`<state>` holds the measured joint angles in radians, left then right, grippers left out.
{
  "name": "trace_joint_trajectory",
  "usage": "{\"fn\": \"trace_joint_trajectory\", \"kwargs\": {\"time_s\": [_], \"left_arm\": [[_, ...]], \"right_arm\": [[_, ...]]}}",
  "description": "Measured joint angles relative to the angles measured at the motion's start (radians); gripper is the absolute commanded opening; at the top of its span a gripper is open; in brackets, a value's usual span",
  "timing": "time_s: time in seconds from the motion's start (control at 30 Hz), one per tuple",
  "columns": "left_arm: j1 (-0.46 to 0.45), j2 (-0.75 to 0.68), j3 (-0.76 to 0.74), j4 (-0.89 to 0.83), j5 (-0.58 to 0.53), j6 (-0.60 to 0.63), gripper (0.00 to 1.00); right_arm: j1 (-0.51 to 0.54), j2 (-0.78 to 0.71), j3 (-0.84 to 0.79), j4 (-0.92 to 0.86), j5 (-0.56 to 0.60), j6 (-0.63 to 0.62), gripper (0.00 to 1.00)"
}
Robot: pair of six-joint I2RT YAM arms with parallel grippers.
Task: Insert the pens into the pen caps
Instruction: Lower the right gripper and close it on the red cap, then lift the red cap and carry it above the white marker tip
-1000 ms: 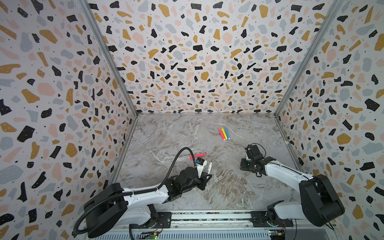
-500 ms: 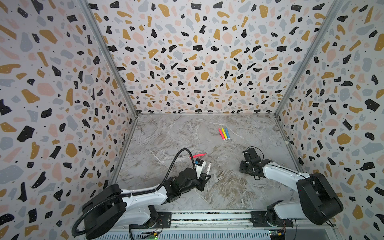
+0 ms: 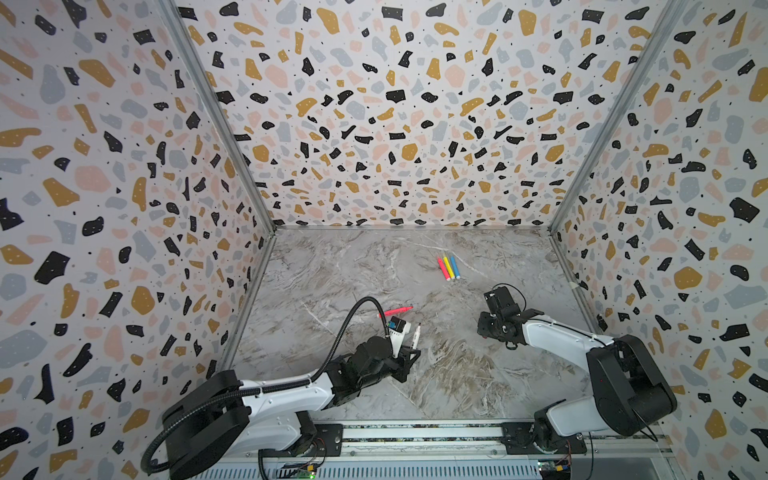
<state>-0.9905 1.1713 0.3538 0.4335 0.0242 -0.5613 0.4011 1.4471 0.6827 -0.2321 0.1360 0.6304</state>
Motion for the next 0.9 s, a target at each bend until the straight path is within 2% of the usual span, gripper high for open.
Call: {"fn": "trace_joint_trajectory", "kwargs": {"time_s": [0.73, 0.9], "left_arm": [[0.000, 0.003, -0.002, -0.001, -0.005, 0.000, 0.01], [0.000, 0.003, -0.002, -0.005, -0.004, 0.011, 0.02]], "right_arm": [[0.007, 0.042, 0.006, 0.015, 0.001, -0.044, 0.07], [0.007, 0.003, 0.004, 0.007, -0.057, -0.067, 0.06]]}}
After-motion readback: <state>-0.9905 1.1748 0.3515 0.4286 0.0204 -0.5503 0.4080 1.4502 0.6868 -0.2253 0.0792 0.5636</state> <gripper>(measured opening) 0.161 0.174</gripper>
